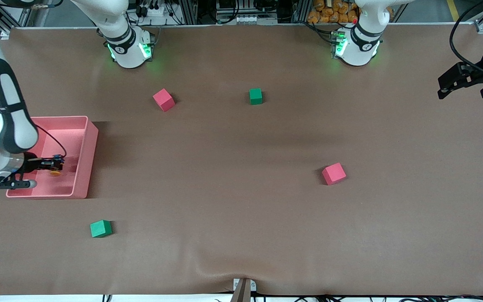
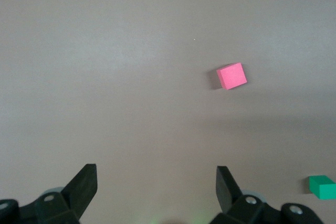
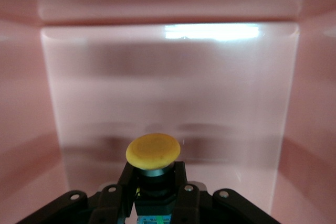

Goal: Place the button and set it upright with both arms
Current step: 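Lift the yellow button out of the pink bin with the right gripper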

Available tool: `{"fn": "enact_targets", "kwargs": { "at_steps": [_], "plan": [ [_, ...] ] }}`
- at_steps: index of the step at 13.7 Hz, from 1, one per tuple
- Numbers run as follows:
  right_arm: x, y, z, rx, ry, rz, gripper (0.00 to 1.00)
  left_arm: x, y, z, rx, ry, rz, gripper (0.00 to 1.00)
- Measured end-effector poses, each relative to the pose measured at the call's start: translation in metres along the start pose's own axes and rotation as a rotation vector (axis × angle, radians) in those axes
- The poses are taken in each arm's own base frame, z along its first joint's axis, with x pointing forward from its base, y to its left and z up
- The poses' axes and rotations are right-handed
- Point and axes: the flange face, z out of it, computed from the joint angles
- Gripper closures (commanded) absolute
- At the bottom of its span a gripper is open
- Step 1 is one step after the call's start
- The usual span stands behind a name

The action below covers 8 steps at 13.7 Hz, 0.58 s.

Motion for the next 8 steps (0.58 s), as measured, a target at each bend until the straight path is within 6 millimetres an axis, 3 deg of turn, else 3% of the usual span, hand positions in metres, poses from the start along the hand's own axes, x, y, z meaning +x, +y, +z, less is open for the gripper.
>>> {"fn": "enact_targets", "kwargs": {
  "at_steps": [2, 4, 6, 8],
  "plan": [
    [0.010, -0.004, -0.045, 0.018, -0.033, -0.012, 1.00, 0.000, 0.000, 0.000, 0.000, 0.000, 0.000, 0.00],
    [0.021, -0.022, -0.096, 0.023, -0.045, -0.043, 1.00, 0.000, 0.000, 0.000, 0.000, 0.000, 0.000, 0.00],
    [0.032, -0.059, -0.137, 0.017, -0.048, -0.058, 1.00, 0.000, 0.000, 0.001, 0.000, -0.001, 0.000, 0.00],
    [0.046, -0.117, -0.161, 0.007, -0.056, -0.013, 1.00, 0.001, -0.001, 0.001, 0.000, -0.002, -0.001, 0.00]
  ]
}}
